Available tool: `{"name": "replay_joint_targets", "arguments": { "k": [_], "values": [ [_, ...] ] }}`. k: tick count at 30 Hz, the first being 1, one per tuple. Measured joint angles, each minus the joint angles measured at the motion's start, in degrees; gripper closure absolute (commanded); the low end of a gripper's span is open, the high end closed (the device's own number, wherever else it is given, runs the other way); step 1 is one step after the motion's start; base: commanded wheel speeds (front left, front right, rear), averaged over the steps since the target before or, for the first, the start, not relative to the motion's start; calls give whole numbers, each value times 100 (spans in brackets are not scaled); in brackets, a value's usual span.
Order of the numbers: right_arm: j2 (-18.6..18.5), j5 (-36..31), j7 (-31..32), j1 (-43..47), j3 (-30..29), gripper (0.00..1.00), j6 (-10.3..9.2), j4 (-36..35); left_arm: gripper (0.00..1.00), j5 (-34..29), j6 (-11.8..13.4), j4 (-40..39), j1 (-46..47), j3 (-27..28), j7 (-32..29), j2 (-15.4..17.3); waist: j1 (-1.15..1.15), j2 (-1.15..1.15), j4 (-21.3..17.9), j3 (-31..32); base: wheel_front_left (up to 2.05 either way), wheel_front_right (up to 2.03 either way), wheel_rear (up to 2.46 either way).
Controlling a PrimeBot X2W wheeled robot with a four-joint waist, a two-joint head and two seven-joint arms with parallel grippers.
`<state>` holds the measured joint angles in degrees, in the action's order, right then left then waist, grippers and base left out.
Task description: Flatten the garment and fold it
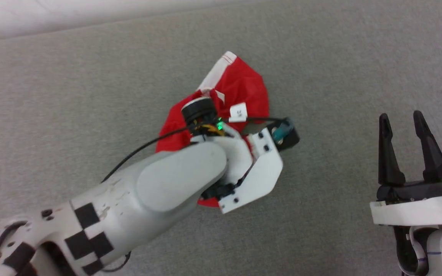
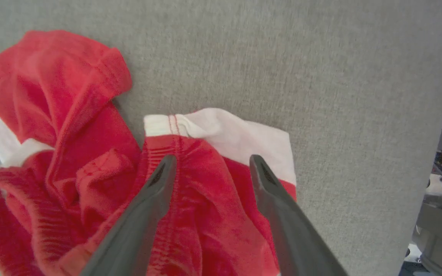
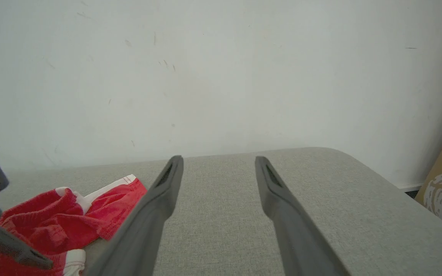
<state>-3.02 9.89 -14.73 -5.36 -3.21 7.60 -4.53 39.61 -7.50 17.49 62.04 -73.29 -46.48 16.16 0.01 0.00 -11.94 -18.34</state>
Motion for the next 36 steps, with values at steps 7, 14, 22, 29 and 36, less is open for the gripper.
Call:
{"name": "replay_joint_targets", "arguments": {
  "k": [7, 14, 22, 29, 36],
  "values": [
    [-1, 40, 0, -95, -2, 0, 0, 30, 0, -223, 0, -560, -270, 65, -728, 517, -2, 0, -268, -340, 0, 0, 0],
    [0, -18, 0, -114, -23, 0, 0, 52, 100, -350, -2, -669, -278, 41, 205, 567, 0, 0, -172, -379, 0, 0, 0],
    [-1, -226, 0, 131, -201, 0, 0, 40, 100, 45, -2, -559, -241, 134, 2709, 613, -1, 0, 223, -42, 0, 0, 0],
    [0, -308, 0, 395, -219, 0, 0, 0, 100, 357, 818, -480, -954, 1124, 4463, 1283, -2, 0, 726, 347, 0, 0, 0],
    [3, -347, 1, 563, -230, 0, 0, 8, 100, 957, 1747, -310, -2665, 1615, 5371, 1912, -2, 0, 1175, 613, 0, 0, 0]
  ]
}}
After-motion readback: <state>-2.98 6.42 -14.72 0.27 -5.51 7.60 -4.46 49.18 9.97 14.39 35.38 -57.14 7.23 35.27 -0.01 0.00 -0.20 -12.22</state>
